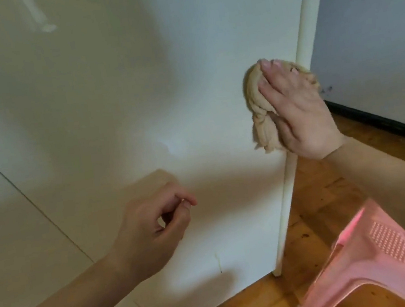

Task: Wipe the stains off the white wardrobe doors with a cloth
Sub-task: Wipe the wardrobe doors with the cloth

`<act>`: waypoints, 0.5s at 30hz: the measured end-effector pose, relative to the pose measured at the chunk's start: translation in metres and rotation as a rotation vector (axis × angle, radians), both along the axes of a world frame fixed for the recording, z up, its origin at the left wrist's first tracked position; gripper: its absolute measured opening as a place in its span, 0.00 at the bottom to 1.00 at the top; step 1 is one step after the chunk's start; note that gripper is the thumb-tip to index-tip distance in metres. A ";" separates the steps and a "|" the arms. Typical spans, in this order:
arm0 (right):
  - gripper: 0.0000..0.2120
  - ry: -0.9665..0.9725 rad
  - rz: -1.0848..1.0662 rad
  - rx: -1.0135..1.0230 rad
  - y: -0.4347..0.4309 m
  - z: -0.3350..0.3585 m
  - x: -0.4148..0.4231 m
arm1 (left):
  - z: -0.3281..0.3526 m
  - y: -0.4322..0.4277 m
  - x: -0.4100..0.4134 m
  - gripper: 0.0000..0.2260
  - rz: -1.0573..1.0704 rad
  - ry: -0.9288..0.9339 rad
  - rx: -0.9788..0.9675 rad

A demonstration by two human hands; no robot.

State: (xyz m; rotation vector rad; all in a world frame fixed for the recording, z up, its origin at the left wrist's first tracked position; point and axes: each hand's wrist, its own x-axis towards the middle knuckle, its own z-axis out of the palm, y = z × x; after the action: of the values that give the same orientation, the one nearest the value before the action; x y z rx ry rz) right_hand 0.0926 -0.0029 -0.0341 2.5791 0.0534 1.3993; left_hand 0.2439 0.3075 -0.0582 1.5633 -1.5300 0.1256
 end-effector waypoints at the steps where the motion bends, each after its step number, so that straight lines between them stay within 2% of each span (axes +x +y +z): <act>1: 0.25 -0.094 -0.026 0.102 0.008 -0.005 0.004 | 0.001 -0.006 -0.003 0.06 -0.015 0.006 0.009; 3: 0.28 -0.224 -0.086 0.274 0.033 -0.030 0.024 | 0.002 -0.012 -0.003 0.06 -0.031 0.027 0.051; 5: 0.29 -0.229 -0.126 0.352 0.057 -0.071 0.040 | 0.001 -0.016 -0.003 0.06 -0.034 0.041 0.077; 7: 0.31 -0.097 -0.127 0.256 0.067 -0.129 0.039 | 0.001 -0.018 -0.001 0.06 -0.032 0.060 0.089; 10: 0.47 0.227 -0.201 0.002 0.054 -0.213 0.002 | -0.002 -0.014 0.001 0.06 -0.046 0.090 0.103; 12: 0.53 0.293 -0.266 0.081 0.041 -0.234 -0.023 | -0.006 -0.007 0.002 0.06 -0.059 0.081 0.127; 13: 0.50 0.266 -0.273 0.199 0.040 -0.234 -0.031 | -0.007 -0.002 0.004 0.06 -0.063 0.063 0.131; 15: 0.36 0.134 -0.247 0.493 0.051 -0.214 -0.030 | -0.010 0.005 0.003 0.06 -0.070 0.027 0.119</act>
State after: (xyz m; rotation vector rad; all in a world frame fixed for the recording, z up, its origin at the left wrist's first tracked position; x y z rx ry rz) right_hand 0.0623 0.0477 -0.2478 2.9277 -0.6447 1.2693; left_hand 0.2473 0.3125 -0.0686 1.5947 -1.5938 -0.0269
